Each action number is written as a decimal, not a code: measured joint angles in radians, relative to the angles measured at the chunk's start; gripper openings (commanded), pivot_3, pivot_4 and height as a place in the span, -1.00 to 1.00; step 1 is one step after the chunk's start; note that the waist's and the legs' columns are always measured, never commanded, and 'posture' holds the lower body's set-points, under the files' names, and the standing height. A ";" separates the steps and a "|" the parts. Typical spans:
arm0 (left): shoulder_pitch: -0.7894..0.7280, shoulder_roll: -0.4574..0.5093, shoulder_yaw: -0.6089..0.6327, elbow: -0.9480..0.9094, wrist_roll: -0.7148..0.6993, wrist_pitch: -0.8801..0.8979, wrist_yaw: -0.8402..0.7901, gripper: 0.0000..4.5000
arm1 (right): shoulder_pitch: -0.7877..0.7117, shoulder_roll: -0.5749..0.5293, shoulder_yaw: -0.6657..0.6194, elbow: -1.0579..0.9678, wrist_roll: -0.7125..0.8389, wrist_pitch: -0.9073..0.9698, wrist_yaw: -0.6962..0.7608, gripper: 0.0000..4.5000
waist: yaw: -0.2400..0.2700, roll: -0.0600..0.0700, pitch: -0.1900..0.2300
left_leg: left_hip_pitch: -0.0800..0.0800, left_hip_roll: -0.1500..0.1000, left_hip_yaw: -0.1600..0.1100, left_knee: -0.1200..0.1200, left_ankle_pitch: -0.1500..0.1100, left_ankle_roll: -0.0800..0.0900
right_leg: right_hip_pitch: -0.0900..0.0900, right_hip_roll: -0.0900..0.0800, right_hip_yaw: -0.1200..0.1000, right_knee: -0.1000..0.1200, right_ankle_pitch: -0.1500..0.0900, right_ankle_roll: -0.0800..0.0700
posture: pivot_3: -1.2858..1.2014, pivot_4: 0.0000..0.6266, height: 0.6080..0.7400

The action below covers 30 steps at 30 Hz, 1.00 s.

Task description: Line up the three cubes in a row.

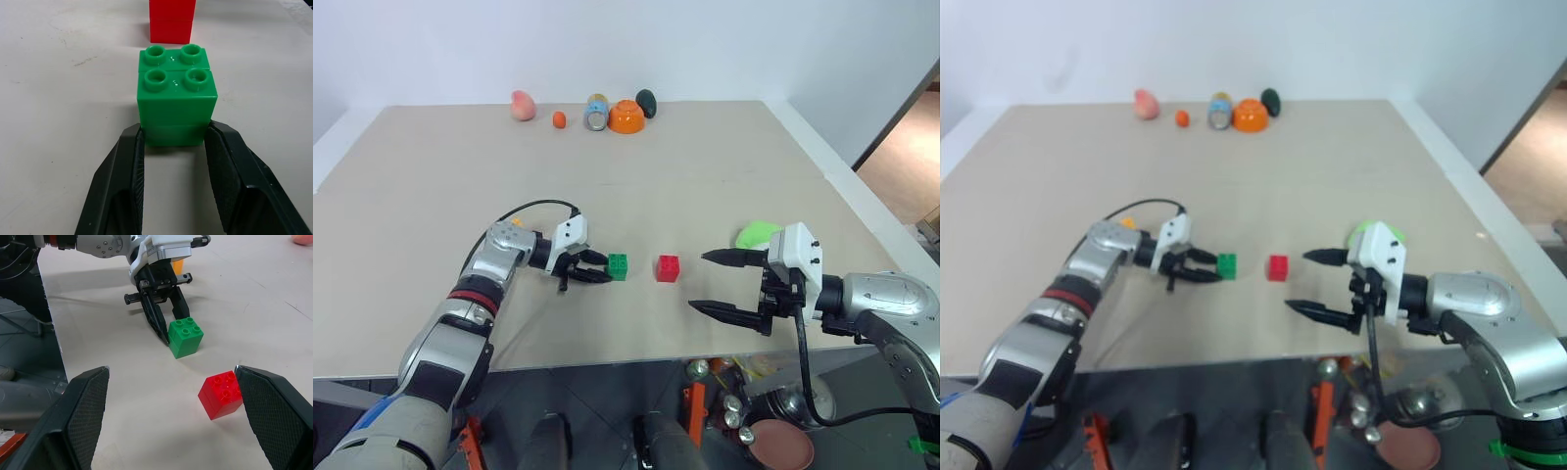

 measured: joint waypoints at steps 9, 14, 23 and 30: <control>-0.001 -0.016 0.009 0.010 0.002 -0.005 0.002 -0.45 | -0.009 0.000 0.004 0.008 -0.008 -0.005 0.000 0.89 | 0.001 0.000 0.000 | 0.000 0.000 0.000 0.003 0.000 0.000 | 0.001 0.000 0.001 0.000 0.001 0.001 | 0.03 -0.52 0.97; 0.002 -0.019 0.014 0.010 0.002 0.021 -0.011 0.31 | -0.018 0.000 0.009 0.009 -0.011 -0.008 -0.001 0.89 | 0.001 0.000 0.000 | 0.000 0.000 0.000 0.002 0.000 0.000 | 0.001 0.000 0.001 0.000 0.001 0.001 | 0.03 -0.52 0.97; 0.004 -0.018 0.037 0.007 0.001 0.033 0.003 0.99 | -0.047 0.001 0.031 0.021 -0.011 -0.010 0.002 0.89 | 0.001 0.000 0.000 | 0.000 0.000 0.000 0.003 0.000 0.000 | 0.001 0.000 0.001 0.000 0.001 0.001 | 0.03 -0.52 0.97; 0.030 0.094 0.040 -0.101 0.000 0.062 -0.047 0.99 | -0.089 0.000 0.044 0.038 -0.009 -0.011 0.021 0.89 | -0.003 0.000 0.000 | 0.000 0.000 0.000 0.002 0.000 0.001 | 0.000 0.001 0.003 0.000 0.001 0.001 | 0.03 -0.52 0.97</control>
